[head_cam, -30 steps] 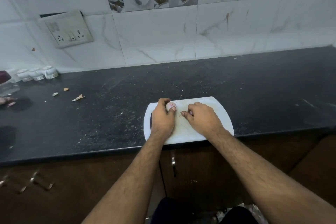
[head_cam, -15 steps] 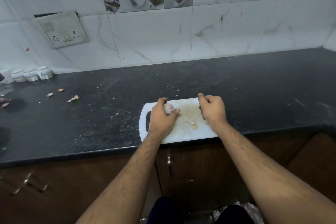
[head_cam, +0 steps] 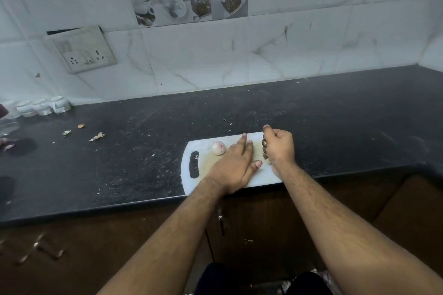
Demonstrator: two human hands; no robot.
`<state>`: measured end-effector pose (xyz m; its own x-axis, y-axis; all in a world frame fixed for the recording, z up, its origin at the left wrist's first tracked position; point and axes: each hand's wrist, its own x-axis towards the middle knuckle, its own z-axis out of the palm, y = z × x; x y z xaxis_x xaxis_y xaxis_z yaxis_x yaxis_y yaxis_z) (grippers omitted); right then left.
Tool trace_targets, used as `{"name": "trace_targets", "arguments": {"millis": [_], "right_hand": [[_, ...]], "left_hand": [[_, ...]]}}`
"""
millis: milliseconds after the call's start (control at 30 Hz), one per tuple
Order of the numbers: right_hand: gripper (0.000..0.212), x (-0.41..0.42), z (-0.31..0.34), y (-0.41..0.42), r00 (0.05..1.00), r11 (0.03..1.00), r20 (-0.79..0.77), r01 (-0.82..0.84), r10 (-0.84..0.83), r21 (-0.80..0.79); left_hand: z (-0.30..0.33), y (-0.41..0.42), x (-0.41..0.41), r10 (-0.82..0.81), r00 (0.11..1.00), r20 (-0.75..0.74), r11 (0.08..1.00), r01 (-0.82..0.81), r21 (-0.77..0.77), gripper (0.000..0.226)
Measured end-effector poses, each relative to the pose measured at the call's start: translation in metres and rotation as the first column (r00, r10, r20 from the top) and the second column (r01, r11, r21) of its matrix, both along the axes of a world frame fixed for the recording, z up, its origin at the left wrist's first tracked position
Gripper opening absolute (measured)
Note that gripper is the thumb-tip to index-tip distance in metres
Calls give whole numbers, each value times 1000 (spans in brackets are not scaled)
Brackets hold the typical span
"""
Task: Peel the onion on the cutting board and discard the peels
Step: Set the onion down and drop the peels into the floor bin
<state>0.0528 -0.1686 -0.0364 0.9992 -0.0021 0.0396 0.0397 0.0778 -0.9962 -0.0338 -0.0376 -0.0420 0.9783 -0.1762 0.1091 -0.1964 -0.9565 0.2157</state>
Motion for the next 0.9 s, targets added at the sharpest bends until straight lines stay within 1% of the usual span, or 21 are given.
{"name": "trace_targets", "arguments": {"millis": [33, 67, 133, 200, 233, 267, 300, 333, 367, 400, 433, 500, 567, 600, 633, 667, 733, 800, 833, 867, 900], "right_hand": [[50, -1, 0, 0, 1000, 1000, 8, 1, -1, -15], [49, -1, -1, 0, 1000, 1000, 15, 1, 0, -28], [47, -2, -2, 1, 1000, 999, 23, -1, 1, -37], [45, -1, -2, 2, 1000, 999, 29, -1, 2, -51], [44, -1, -2, 3, 999, 998, 34, 1, 1, -61], [44, -1, -2, 4, 999, 998, 38, 8, -5, -70], [43, -1, -2, 4, 999, 997, 39, 22, -19, -76], [43, -1, -2, 4, 998, 996, 39, 43, -40, -79], [43, -1, -1, 4, 997, 995, 41, 63, -60, -83], [43, -2, 0, 3, 996, 993, 43, 77, -73, -86], [43, -2, 0, 2, 996, 993, 43, 82, -79, -82], [41, -3, 0, 1, 998, 997, 23, 65, -64, -34], [41, -3, 0, 0, 999, 998, -5, 51, -51, 32], [41, -3, 0, -1, 999, 998, -16, 49, -48, 51], [40, -3, -1, -1, 999, 997, -18, 46, -45, 58], [39, -3, 0, -1, 999, 997, -16, 39, -38, 61], [37, -1, -1, 0, 1000, 998, -10, 27, -27, 62], [39, 1, -2, 1, 1000, 998, 0, 18, -18, 52], [40, 1, -3, 2, 1000, 999, 9, 14, -14, 40], [40, 1, -3, 2, 1000, 999, 17, 8, -9, 33], [39, 0, -3, 3, 1000, 1000, 23, 3, -4, 31]], "left_hand": [[0, -1, 1, -4, 999, -32, 999, 5, 45, 77], [-1, -2, 2, 3, 998, -66, 998, 0, 59, 79], [-1, -2, 4, 39, 994, -106, 998, -33, 59, 82], [-3, -1, 5, 72, 988, -136, 997, -68, 35, 75], [0, -3, 4, 87, 984, -154, 996, -89, -11, 71], [1, -6, 3, 93, 981, -170, 989, -111, -101, 68], [5, -11, 0, 96, 979, -182, 962, -138, -235, 65], [9, -18, -2, 97, 978, -183, 904, -164, -394, 63], [13, -27, -5, 101, 979, -177, 815, -183, -550, 62], [17, -36, -6, 117, 979, -166, 708, -199, -678, 61], [20, -45, -5, 146, 975, -169, 603, -223, -766, 61], [26, -57, 3, 211, 953, -216, 387, -284, -877, 67], [27, -59, 16, 232, 944, -236, 172, -279, -945, 77], [25, -56, 21, 246, 940, -235, 100, -266, -959, 80], [25, -52, 22, 265, 938, -221, 87, -252, -964, 82], [26, -46, 19, 284, 936, -208, 115, -249, -962, 84], [24, -38, 7, 319, 930, -180, 252, -266, -931, 87], [23, -36, -10, 307, 935, -178, 385, -293, -875, 80], [22, -37, -18, 288, 943, -163, 430, -280, -858, 72], [20, -39, -23, 283, 949, -141, 455, -262, -851, 63], [22, -44, -27, 285, 951, -116, 477, -246, -844, 59]]}}
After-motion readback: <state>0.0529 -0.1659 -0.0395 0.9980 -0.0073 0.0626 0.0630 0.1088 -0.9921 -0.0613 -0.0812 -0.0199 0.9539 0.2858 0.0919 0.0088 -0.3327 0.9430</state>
